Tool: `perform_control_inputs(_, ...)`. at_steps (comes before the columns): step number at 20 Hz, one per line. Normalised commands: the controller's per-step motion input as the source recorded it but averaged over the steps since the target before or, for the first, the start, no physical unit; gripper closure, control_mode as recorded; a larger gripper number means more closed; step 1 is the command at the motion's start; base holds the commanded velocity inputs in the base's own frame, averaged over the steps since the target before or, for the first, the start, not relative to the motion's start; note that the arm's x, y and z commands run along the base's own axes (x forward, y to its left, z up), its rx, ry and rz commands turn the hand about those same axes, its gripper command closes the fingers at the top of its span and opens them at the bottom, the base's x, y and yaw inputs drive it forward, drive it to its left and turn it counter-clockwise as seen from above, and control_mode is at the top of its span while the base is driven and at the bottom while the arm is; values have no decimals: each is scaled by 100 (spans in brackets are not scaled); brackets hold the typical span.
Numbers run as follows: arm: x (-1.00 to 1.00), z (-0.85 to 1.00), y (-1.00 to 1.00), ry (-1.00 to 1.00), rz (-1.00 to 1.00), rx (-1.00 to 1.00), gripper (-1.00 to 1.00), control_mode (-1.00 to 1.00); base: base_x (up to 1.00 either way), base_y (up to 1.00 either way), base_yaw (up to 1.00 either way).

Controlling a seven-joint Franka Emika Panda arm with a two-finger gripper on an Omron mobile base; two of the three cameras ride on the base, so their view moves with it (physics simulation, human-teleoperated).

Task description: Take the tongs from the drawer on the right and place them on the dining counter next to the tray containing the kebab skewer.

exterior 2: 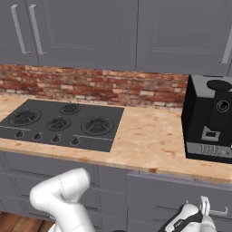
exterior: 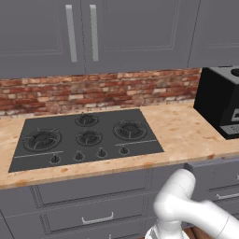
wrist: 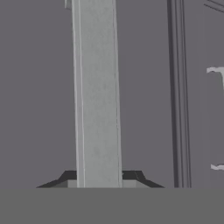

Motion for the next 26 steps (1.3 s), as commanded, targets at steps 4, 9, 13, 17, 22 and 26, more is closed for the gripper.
perform_control_inputs(4, -51, -25, 0, -1, 0, 0, 100, -100, 0, 0, 0)
perform_control_inputs(9, -50, -26, -1, -1, 0, 0, 100, -100, 0, 0, 0)
perform_control_inputs(13, -47, -28, -2, 0, 0, 0, 100, -100, 0, 0, 0)
perform_control_inputs(17, -48, -29, -3, 0, 0, 0, 100, -100, 0, 0, 0)
perform_control_inputs(22, -48, -30, -3, 0, 0, 0, 100, -100, 0, 0, 0)
perform_control_inputs(26, -50, -30, -4, -1, 0, 0, 100, -100, 0, 0, 0)
